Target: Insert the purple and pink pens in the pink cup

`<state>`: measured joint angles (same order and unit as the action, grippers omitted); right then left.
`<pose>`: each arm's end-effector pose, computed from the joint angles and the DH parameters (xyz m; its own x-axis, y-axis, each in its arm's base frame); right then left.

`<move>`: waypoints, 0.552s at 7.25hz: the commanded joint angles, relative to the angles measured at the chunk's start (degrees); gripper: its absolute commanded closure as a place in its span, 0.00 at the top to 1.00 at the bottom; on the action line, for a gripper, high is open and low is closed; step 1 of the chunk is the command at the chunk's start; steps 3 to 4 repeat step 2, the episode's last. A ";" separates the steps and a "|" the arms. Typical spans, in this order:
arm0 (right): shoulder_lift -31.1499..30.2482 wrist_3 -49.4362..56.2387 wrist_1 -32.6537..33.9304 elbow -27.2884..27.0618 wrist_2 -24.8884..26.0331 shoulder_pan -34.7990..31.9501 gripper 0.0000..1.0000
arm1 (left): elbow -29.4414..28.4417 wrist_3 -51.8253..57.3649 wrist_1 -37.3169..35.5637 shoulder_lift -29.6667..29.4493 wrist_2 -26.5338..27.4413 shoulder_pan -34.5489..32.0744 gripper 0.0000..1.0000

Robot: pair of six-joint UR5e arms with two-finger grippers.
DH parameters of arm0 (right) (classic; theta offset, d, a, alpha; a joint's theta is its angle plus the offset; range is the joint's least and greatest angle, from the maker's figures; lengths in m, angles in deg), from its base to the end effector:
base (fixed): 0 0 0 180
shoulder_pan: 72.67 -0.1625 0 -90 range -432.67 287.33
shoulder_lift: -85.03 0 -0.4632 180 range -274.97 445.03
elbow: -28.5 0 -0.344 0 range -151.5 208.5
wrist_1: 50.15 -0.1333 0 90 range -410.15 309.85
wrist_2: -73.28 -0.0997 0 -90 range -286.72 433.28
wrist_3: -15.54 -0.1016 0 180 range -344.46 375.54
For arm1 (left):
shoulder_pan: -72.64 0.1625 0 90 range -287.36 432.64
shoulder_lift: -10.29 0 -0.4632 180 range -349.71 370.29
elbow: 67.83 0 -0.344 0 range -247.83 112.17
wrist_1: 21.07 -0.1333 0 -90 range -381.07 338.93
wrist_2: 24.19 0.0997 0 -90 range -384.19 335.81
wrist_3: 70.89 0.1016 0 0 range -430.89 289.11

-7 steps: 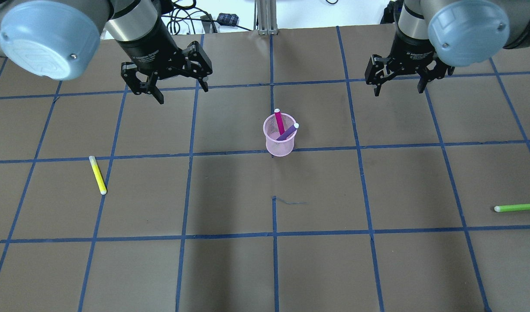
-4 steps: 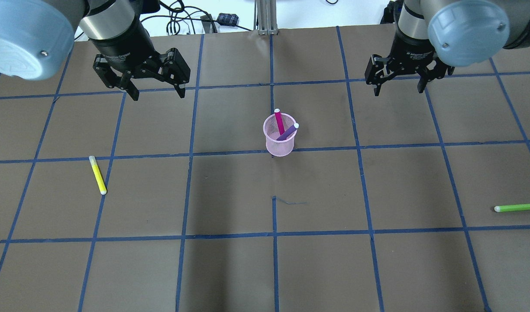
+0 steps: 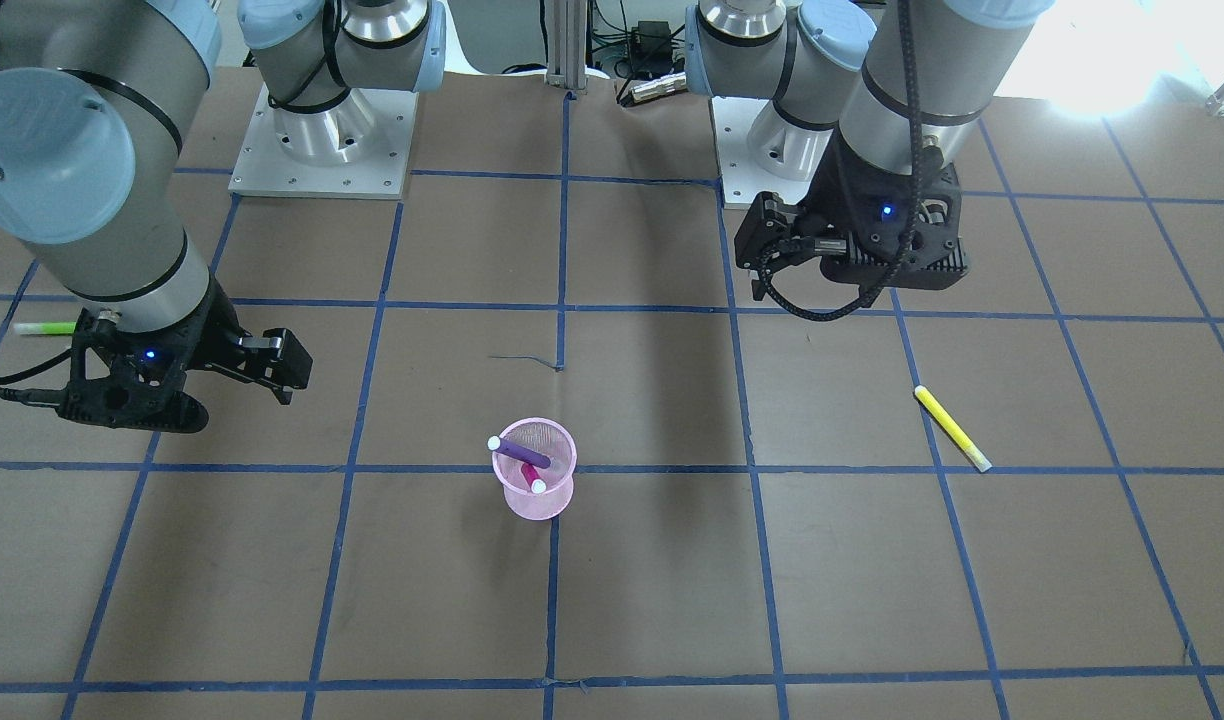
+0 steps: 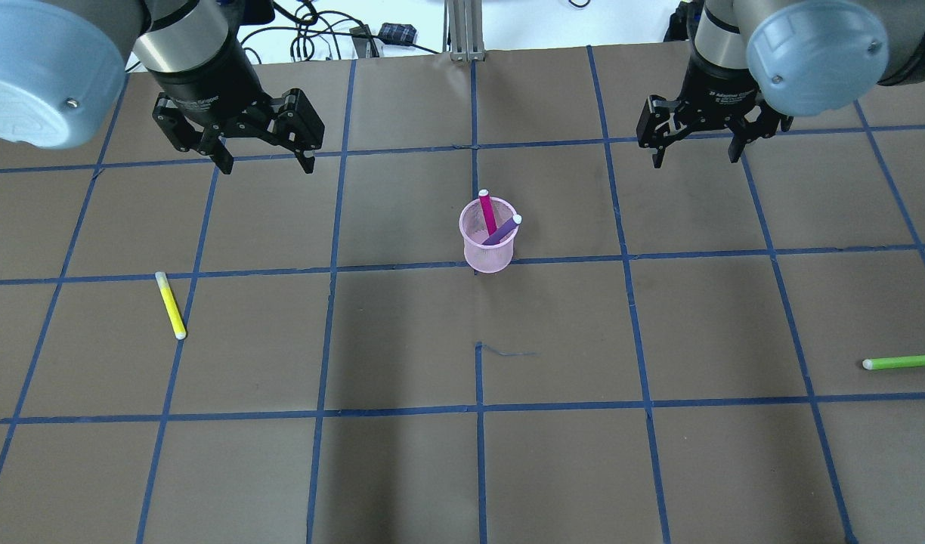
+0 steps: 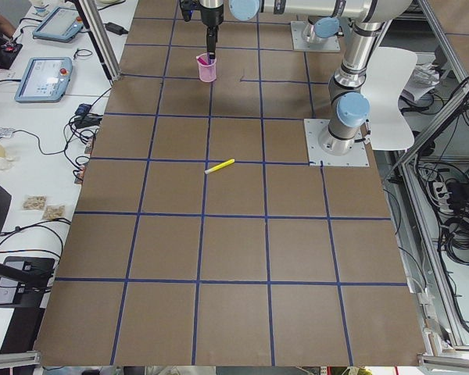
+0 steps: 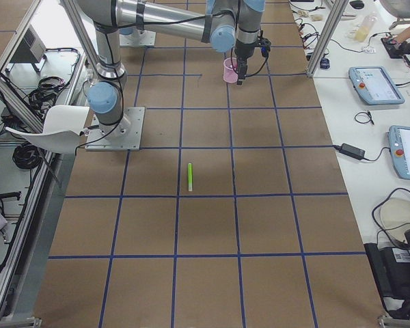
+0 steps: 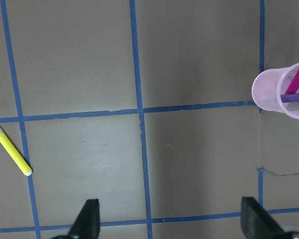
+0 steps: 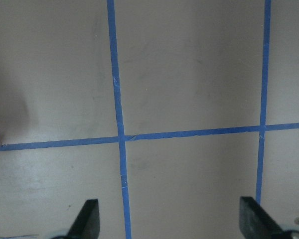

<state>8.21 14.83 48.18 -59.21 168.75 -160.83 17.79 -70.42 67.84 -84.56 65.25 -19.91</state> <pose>0.1063 -0.5422 0.4430 -0.9946 0.0401 0.0958 0.0444 0.9981 0.0435 -0.1557 -0.4775 0.5207 -0.9986 0.0528 0.0097 0.0527 0.9986 -0.0109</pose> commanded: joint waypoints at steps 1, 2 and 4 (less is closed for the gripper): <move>0.00 0.00 0.02 0.00 -0.02 0.00 1.00 | 0.07 -0.12 -0.31 0.02 0.03 0.08 1.00; 0.00 0.00 0.02 0.00 -0.02 0.00 1.00 | 0.07 -0.03 -0.23 0.02 0.03 0.08 1.00; 0.00 0.00 0.02 0.00 -0.02 0.00 1.00 | 0.07 -0.03 -0.23 0.02 0.03 0.08 1.00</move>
